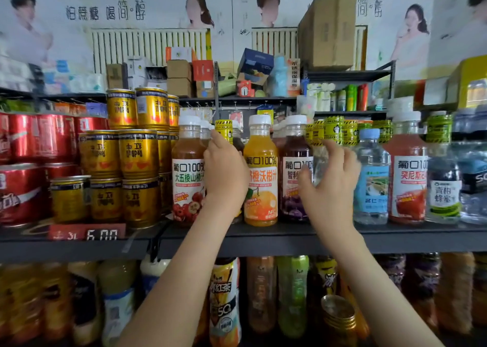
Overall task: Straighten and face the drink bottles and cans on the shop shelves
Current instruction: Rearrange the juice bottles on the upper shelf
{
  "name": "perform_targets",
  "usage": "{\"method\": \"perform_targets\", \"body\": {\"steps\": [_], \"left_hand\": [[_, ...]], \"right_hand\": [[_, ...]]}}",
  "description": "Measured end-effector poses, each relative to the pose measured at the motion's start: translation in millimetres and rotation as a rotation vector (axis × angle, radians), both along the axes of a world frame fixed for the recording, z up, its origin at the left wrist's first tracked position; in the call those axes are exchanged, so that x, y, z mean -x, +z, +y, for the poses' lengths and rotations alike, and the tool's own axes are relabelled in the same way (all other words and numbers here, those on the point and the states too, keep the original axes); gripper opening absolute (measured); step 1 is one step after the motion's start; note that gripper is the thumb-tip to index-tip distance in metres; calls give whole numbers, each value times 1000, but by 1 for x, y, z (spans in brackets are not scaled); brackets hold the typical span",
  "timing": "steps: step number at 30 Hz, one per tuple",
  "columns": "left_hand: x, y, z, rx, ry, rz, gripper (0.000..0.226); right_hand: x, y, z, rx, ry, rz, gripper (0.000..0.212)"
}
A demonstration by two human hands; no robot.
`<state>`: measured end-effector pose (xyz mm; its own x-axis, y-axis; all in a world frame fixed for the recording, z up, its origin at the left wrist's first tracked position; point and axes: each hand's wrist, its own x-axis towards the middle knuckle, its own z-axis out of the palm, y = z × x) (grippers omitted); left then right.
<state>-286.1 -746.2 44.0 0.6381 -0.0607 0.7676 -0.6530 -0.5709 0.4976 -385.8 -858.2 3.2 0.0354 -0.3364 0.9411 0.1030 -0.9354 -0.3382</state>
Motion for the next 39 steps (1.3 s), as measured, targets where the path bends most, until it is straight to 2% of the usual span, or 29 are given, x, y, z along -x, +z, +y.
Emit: {"method": "perform_targets", "body": {"steps": [5,10,15,20,27,29,31,32,35,39], "left_hand": [[-2,5,-7,-70,157,-54,58],[0,12,-8,-84,177,-13,50],[6,14,-3,46,36,0,43],[6,6,7,257,-158,-79,51],[19,-10,21,505,-300,-155,53],[27,-9,24,563,-324,-189,47],[37,-6,28,613,-363,-193,27],[44,-2,31,616,-385,-185,17],[58,5,41,558,-485,-113,32],[63,2,44,524,-621,-26,24]], "right_hand": [[7,17,-28,-33,-183,42,52],[11,37,-43,-203,20,174,63],[4,43,-57,-287,63,267,60],[0,42,-63,-269,42,254,59],[-3,38,-65,-281,87,269,59],[-2,38,-67,-278,92,279,59],[-1,38,-68,-276,110,283,60],[-1,38,-68,-278,121,283,60],[3,40,-65,-302,162,286,59],[12,43,-59,-295,212,275,58]]}}
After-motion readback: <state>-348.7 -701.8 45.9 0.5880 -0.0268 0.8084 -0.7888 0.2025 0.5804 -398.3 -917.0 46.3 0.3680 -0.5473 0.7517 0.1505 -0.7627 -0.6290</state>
